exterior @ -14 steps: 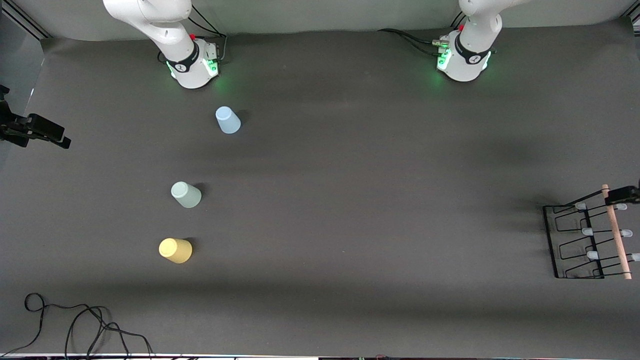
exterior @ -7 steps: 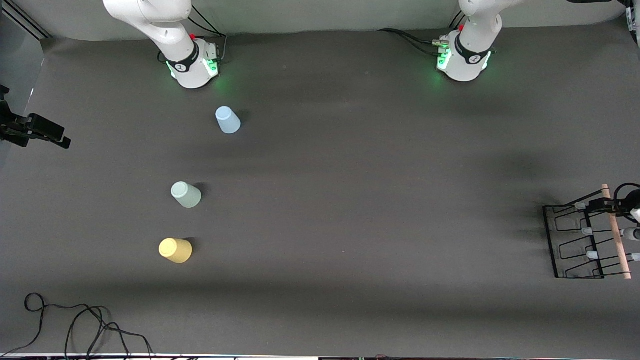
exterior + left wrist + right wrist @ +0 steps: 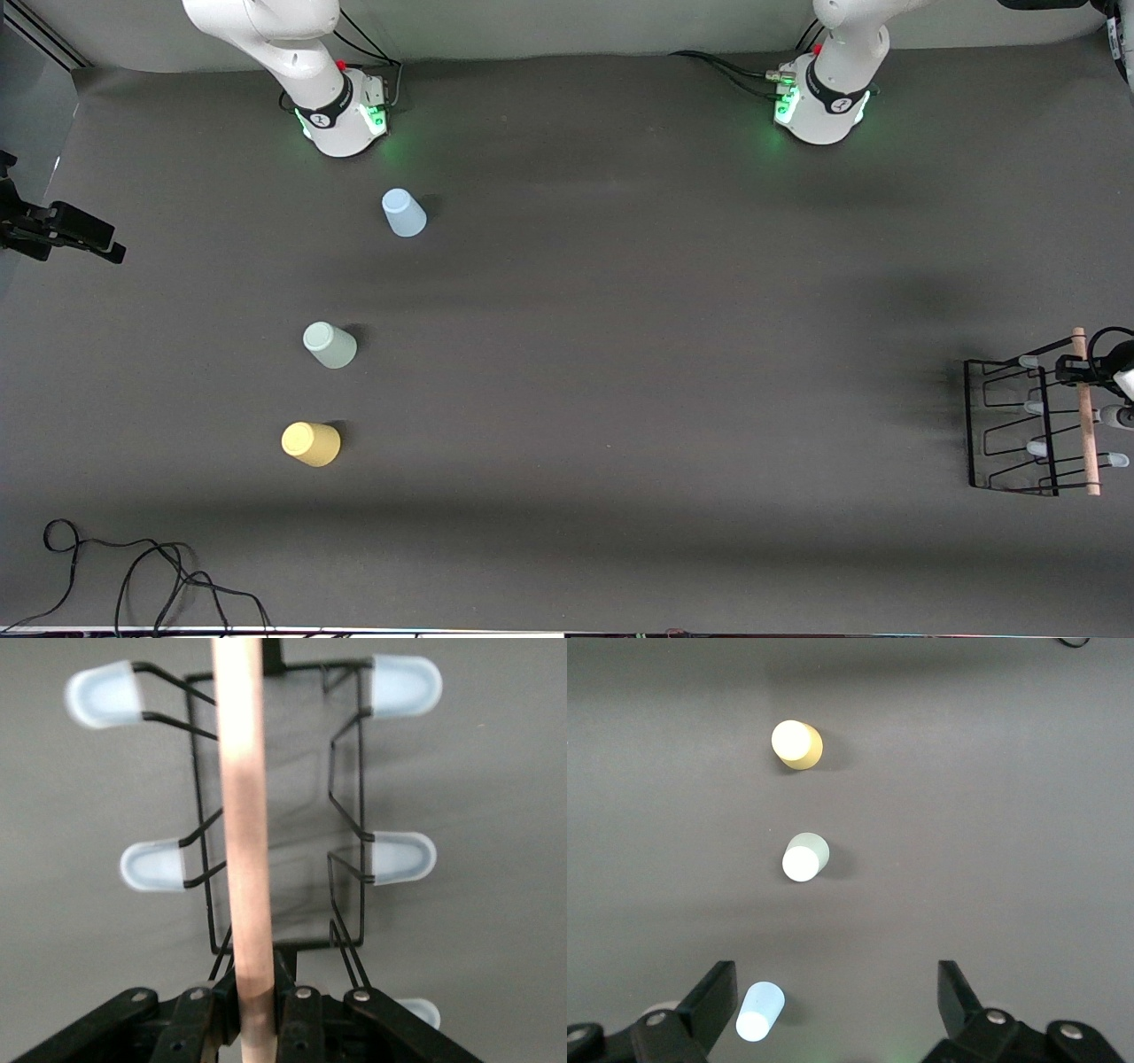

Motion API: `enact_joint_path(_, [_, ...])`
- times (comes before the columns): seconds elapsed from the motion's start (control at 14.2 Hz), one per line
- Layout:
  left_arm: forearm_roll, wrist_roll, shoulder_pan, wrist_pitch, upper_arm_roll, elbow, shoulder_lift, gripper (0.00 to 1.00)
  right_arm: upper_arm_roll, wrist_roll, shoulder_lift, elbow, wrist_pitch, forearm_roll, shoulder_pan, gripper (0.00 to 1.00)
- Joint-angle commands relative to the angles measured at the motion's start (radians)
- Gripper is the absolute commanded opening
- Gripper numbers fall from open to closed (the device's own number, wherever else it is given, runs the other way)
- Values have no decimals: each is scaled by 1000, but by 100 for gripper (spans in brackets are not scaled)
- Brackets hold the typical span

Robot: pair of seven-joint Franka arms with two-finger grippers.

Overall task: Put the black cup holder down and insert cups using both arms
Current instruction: 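Grasp the holder handle with the left gripper and carry it toward the cups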

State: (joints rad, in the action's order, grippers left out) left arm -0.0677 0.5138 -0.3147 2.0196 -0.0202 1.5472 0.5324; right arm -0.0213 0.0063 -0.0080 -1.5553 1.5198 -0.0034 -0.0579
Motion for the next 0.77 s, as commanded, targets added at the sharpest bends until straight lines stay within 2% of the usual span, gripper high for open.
enact_joint_path(0.0, [0, -20, 55, -70, -1, -13, -74, 0, -8, -19, 0, 4, 0, 5, 6, 100])
enact_joint_path(0.21, [3, -147, 123, -148, 3, -22, -121, 0, -6, -19, -1, 4, 0, 5, 6, 100])
enact_joint_path(0.35, [15, -286, 202, -177, 3, -30, -141, 0, -8, -19, -1, 4, 0, 5, 6, 100])
enact_joint_path(0.56, [106, -469, 317, -174, 3, -29, -179, 0, -8, -19, 0, 4, 0, 5, 6, 100])
enact_joint_path(0.7, [115, -616, 411, -161, 3, -29, -193, 0, -6, -19, 0, 4, 0, 5, 6, 100])
